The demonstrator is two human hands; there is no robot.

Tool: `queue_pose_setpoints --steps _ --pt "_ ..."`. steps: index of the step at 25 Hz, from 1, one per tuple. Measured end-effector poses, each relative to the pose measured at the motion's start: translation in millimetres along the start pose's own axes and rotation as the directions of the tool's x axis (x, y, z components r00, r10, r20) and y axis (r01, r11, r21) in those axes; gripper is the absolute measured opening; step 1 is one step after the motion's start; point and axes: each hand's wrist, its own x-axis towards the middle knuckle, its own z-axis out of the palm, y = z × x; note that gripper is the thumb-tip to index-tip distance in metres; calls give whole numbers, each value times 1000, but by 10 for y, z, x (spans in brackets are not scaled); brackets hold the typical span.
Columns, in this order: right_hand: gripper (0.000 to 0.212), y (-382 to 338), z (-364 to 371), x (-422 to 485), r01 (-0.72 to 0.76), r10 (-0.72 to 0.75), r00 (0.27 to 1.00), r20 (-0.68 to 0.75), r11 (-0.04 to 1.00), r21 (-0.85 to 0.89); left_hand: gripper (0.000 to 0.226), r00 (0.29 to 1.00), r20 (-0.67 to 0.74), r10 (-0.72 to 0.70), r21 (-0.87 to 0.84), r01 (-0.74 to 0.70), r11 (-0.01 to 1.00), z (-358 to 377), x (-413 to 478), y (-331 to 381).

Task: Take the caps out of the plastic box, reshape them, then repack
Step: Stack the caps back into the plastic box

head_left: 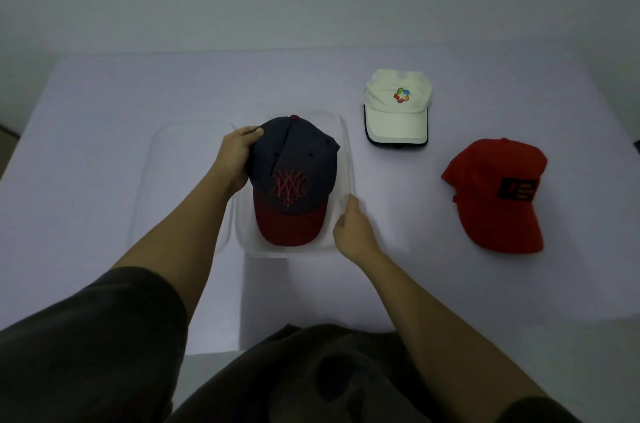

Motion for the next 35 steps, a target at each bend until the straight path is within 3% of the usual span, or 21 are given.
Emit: queue_pose_setpoints --steps 4,8,11,17,21,23,25,27,29,31,35 --pt "47 -46 48 88 -37 34 998 -47 997 -61 16 990 26 -137 128 133 983 101 213 -258" --pt "43 4 2 36 -40 34 996 -79 996 -74 30 971 -196 -134 526 220 822 271 218 -461" --pt "50 -46 11 11 -37 32 995 -93 998 -47 33 951 -287 -114 634 278 721 351 240 -424" --pt "53 9 60 23 -26 25 989 -145 1000 -6 47 987 -116 -108 771 158 617 401 278 -298" --pt "53 89 8 14 -7 9 1000 -19 996 89 30 986 -66 151 847 -24 532 392 259 -294" --pt "63 176 -99 30 -4 -5 998 57 988 151 20 914 -148 377 808 -107 579 500 206 -259" --pt "59 273 -265 60 48 -36 997 -72 982 180 29 816 -130 564 770 -275 575 750 132 -175" --pt "43 393 -518 84 126 -47 937 -346 970 208 31 789 -4 615 700 -437 565 1141 78 -102" --pt "31 548 -820 100 194 -59 811 -582 966 173 33 833 115 541 602 -491 629 1567 21 -106" --pt "30 825 -1164 120 176 -77 684 -725 982 62 34 892 248 379 524 -452 722 2021 -42 -189" --pt "60 1485 -1725 98 -128 81 607 -791 992 4 51 898 440 10 501 -255 827 2892 -114 -478"
